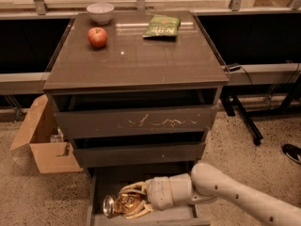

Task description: Pick orange can from bottom drawer and place on counter

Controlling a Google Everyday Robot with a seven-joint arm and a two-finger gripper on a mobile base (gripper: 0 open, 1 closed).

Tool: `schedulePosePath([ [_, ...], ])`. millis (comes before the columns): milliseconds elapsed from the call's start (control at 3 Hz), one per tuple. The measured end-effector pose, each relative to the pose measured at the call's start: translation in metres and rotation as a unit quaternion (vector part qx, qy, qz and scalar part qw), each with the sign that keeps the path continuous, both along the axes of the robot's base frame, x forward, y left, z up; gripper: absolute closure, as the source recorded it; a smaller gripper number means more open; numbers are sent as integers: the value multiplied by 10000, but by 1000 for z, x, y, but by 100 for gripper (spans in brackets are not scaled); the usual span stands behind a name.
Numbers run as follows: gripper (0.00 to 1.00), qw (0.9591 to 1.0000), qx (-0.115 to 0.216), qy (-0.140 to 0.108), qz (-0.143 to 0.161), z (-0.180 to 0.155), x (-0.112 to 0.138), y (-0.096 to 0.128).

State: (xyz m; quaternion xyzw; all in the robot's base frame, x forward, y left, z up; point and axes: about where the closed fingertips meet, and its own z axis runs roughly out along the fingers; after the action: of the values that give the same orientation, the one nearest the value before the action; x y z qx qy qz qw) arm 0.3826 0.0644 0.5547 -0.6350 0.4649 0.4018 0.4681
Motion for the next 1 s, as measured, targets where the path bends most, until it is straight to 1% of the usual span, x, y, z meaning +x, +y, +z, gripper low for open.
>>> schedulePosePath([
  [333, 100, 9992, -229, -322, 44, 22, 5, -2],
  [667, 100, 9992, -229, -321, 44, 22, 5, -2],
  [1000, 100, 9979, -106, -634, 92, 59, 0, -4],
])
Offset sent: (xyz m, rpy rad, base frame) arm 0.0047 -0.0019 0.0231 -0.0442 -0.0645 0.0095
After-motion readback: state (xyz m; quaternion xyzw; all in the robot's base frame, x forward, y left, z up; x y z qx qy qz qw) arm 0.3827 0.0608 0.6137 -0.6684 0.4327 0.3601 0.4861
